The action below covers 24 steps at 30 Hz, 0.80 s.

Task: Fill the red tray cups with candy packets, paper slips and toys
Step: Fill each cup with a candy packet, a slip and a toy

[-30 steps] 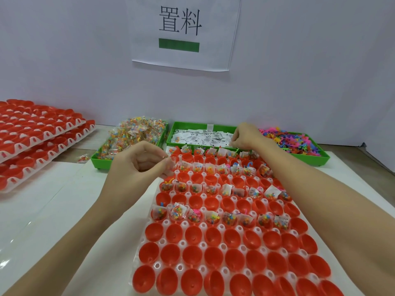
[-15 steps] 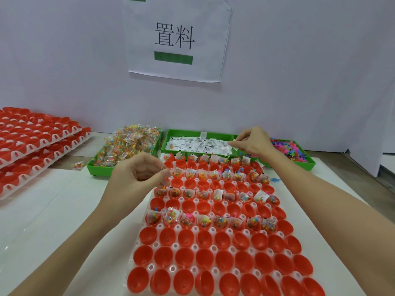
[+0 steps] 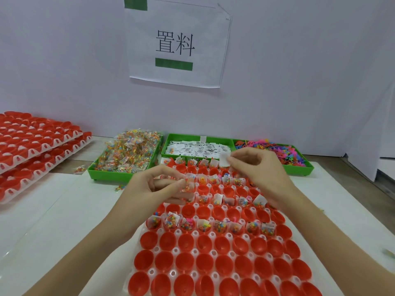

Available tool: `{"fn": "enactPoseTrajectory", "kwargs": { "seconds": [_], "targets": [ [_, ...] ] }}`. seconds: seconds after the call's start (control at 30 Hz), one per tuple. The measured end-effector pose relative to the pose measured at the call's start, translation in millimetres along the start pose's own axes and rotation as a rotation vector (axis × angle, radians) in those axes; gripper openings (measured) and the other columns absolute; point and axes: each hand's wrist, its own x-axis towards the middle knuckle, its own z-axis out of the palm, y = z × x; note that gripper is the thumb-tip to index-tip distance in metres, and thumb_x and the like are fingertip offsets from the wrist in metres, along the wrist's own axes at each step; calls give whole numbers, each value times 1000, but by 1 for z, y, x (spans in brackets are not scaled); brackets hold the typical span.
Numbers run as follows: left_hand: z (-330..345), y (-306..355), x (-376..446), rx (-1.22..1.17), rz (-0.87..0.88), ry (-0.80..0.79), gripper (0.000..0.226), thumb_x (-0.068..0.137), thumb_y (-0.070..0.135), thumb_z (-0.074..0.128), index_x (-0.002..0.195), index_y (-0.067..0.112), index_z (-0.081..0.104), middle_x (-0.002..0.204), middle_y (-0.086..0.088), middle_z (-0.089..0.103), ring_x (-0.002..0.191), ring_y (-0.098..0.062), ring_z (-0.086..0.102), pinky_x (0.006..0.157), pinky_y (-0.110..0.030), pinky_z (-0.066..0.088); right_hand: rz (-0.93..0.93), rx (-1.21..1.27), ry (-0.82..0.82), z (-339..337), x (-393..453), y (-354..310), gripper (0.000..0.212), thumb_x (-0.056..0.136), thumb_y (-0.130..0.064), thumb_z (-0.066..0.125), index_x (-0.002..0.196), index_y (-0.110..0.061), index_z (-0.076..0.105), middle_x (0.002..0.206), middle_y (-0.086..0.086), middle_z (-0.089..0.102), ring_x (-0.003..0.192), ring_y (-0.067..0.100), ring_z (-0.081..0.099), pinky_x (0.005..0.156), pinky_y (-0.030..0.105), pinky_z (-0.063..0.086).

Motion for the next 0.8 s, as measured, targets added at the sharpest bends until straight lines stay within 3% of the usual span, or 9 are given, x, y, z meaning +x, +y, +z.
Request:
{"fn": "enactPoseTrajectory", "kwargs": {
  "seconds": [0.17,0.3,0.5,0.8],
  "targets": [
    [18,3,-9,76,46,9,11,85,18,78,93,11,77,94,-11,80,88,-20,78,69,-16,58,-107,-20,-39,26,-61,-6,4,89,-14,78,89,-18,78,75,0,76,67,13,73,64,19,56],
    [25,1,-12,73,78,31,11,80,20,82,90,15,80,91,-10,79,82,-21,77,74,-19,58,-126,38,-102,36,-74,-7,4,88,-22,79,86,-18,77,77,-1,76,72,15,74,68,24,58],
    [28,0,-13,24,50,27,23,77,18,83,100,17,81,94,-10,79,85,-17,76,75,-17,57,-115,75,-158,32,-76,-5,5,92,-11,75,94,-15,78,81,2,77,75,15,75,68,22,57],
    [22,5,-12,138,-20,-37,16,76,23,85,87,13,80,84,-12,77,74,-20,75,71,-19,57,-71,20,-246,25,-72,-2,12,98,-9,66,98,-14,77,81,6,76,71,19,73,65,24,57]
  ]
}}
